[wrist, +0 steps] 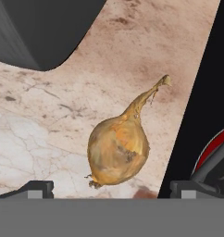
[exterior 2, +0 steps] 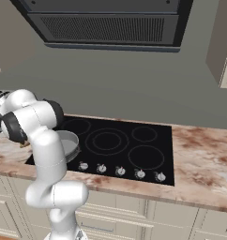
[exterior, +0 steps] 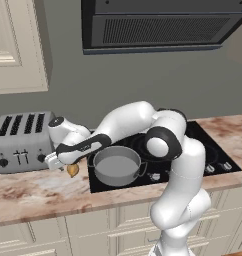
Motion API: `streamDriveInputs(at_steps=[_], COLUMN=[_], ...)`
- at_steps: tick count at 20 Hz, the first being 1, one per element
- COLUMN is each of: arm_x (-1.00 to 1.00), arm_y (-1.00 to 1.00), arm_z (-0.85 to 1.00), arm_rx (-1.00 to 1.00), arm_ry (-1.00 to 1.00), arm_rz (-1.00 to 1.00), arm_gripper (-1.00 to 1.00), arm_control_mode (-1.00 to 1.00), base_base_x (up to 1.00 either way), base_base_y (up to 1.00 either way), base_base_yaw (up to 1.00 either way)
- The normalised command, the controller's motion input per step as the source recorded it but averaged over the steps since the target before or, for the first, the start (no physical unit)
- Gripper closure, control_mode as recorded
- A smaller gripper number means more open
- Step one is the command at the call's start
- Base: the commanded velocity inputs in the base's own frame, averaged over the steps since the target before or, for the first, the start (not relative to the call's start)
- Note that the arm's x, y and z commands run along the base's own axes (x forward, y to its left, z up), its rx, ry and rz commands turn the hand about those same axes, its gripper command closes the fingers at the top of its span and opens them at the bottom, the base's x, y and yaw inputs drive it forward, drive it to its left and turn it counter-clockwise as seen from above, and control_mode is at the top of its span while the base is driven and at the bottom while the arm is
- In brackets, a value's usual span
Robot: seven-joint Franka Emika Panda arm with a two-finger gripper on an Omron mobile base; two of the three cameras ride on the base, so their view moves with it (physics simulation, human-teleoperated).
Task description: Turn on the burner for the pot on the stove. Wait thirty seconds for the pot to heat up. Then add the onion to the pot.
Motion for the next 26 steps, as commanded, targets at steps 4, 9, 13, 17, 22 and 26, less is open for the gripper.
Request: streamDriveInputs(at_steps=[4, 9, 13, 17, 22, 26], arm_x=[0.00, 0.00, 0.00, 0.00, 0.00, 0.00], arm_y=[0.00, 0.00, 0.00, 0.00, 0.00, 0.00], arm_z=[0.00, 0.00, 0.00, 0.00, 0.00, 0.00], arm_rx=[0.00, 0.00, 0.00, 0.00, 0.00, 0.00], arm_ry=[0.00, 0.00, 0.00, 0.00, 0.00, 0.00], arm_rz=[0.00, 0.00, 0.00, 0.00, 0.00, 0.00], arm_gripper=[-1.00, -1.00, -1.00, -1.00, -1.00, -1.00], arm_control_mode=[-1.00, -1.00, -1.00, -1.00, -1.00, -1.00], base_base_x=[0.00, 0.00, 0.00, 0.00, 0.00, 0.00], base_base_y=[0.00, 0.00, 0.00, 0.00, 0.00, 0.00], base_base_yaw=[0.00, 0.00, 0.00, 0.00, 0.00, 0.00])
